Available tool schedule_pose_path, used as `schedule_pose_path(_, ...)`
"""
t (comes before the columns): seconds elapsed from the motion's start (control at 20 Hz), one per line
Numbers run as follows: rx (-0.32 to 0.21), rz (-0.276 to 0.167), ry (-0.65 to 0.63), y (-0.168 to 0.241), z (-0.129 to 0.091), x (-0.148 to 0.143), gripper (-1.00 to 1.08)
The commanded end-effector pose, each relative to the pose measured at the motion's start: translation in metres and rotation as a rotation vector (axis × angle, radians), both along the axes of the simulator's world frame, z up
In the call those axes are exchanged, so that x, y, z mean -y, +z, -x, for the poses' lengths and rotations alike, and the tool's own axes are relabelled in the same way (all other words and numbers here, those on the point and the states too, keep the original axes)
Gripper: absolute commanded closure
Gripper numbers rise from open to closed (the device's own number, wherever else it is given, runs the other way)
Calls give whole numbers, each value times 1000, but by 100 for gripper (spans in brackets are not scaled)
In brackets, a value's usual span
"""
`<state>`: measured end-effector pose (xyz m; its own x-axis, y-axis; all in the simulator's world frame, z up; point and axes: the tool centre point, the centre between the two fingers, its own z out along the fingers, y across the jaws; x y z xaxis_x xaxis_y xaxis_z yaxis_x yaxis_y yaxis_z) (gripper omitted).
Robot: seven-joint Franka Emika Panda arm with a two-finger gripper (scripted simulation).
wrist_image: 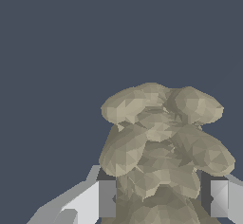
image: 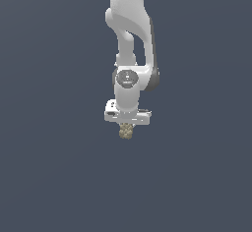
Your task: Pick up the object and move it to a goal position.
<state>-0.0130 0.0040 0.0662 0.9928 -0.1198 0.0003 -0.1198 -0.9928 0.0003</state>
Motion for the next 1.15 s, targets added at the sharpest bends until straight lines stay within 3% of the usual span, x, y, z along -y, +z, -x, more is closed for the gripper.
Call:
schedule_pose_path(0.0, 1, 0, 1, 4, -2, -7, 108)
schedule_pose_path(0.7, 0, 0, 1, 53, -28, -107, 108)
schedule_pose_path(1.1, 0, 0, 1, 62, -35, -126, 108)
